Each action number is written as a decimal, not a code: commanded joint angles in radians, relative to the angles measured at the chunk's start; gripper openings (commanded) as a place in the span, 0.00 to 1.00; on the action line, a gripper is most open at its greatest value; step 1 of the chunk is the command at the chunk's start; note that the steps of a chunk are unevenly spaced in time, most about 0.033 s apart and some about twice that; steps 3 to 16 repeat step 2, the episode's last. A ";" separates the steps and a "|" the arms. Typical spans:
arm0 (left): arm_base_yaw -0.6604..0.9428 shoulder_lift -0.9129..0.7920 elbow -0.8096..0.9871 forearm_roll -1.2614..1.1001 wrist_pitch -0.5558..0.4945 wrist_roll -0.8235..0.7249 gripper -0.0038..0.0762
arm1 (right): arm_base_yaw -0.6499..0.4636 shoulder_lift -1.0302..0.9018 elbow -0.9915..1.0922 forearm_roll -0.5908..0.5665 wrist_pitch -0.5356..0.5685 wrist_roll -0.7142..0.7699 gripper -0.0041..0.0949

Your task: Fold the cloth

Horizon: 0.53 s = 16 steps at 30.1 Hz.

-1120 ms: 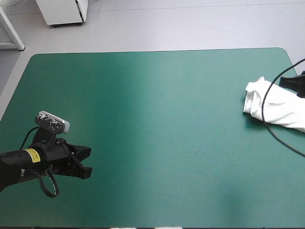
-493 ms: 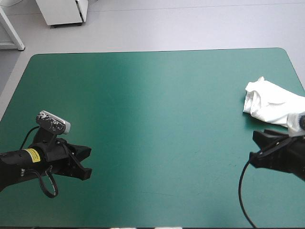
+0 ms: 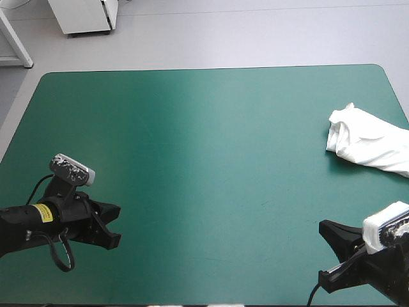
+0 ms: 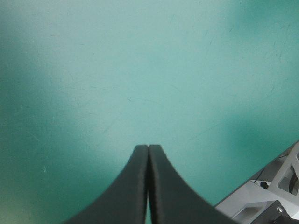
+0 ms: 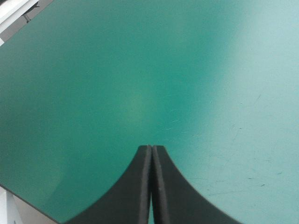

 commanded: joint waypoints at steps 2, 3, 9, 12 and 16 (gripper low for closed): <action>-0.002 -0.079 -0.021 -0.024 -0.032 0.037 0.04 | 0.003 0.010 0.019 -0.020 -0.029 -0.063 0.03; -0.002 -0.079 -0.021 -0.024 -0.032 0.037 0.04 | 0.003 0.010 0.019 -0.020 -0.029 -0.063 0.03; -0.002 -0.079 -0.021 -0.024 -0.032 0.037 0.04 | 0.003 0.010 0.019 -0.020 -0.029 -0.063 0.03; -0.002 -0.079 -0.021 -0.024 -0.032 0.037 0.04 | 0.003 0.010 0.019 -0.020 -0.029 -0.063 0.03; -0.002 -0.079 -0.021 -0.024 -0.032 0.037 0.04 | 0.003 0.010 0.019 -0.020 -0.029 -0.063 0.03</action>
